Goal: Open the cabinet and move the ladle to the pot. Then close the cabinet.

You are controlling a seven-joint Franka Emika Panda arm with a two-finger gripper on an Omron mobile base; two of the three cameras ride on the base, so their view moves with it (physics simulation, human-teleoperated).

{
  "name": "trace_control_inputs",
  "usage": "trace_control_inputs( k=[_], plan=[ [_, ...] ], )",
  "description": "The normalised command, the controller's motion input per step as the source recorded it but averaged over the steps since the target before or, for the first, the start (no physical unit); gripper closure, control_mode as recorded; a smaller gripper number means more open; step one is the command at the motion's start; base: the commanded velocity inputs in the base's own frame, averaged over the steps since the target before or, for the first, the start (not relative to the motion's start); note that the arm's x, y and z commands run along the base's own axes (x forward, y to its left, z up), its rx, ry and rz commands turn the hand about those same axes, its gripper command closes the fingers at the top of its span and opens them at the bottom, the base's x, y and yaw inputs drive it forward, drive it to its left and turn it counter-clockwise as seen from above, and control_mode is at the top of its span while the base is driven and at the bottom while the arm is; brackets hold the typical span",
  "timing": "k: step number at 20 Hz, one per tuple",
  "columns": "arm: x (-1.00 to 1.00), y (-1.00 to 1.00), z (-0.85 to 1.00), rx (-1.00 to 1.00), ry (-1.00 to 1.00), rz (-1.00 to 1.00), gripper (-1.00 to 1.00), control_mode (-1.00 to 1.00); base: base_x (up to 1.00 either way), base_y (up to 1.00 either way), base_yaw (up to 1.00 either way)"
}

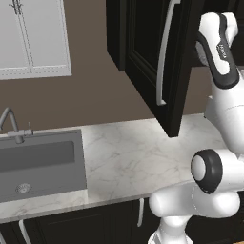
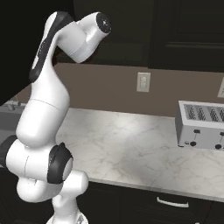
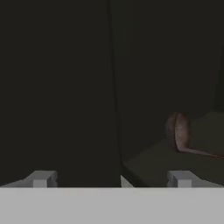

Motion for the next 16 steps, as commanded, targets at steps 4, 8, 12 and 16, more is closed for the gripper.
trace_control_inputs(
  k=[4, 8, 12, 16],
  plan=[
    [0.12, 0.37, -0.05, -0.07, 0.01, 0.00, -1.00, -1.00, 0.00, 0.00, 0.00],
    [0.24, 0.26, -0.06, -0.05, 0.00, 0.00, -1.00, -1.00, 0.00, 0.00, 0.00],
    [0.37, 0.07, -0.12, -0.05, 0.00, 0.00, -1.00, -1.00, 0.00, 0.00, 0.00],
    [0.36, 0.00, -0.16, -0.04, 0.03, 0.00, -1.00, -1.00, 0.00, 0.00, 0.00]
  ],
)
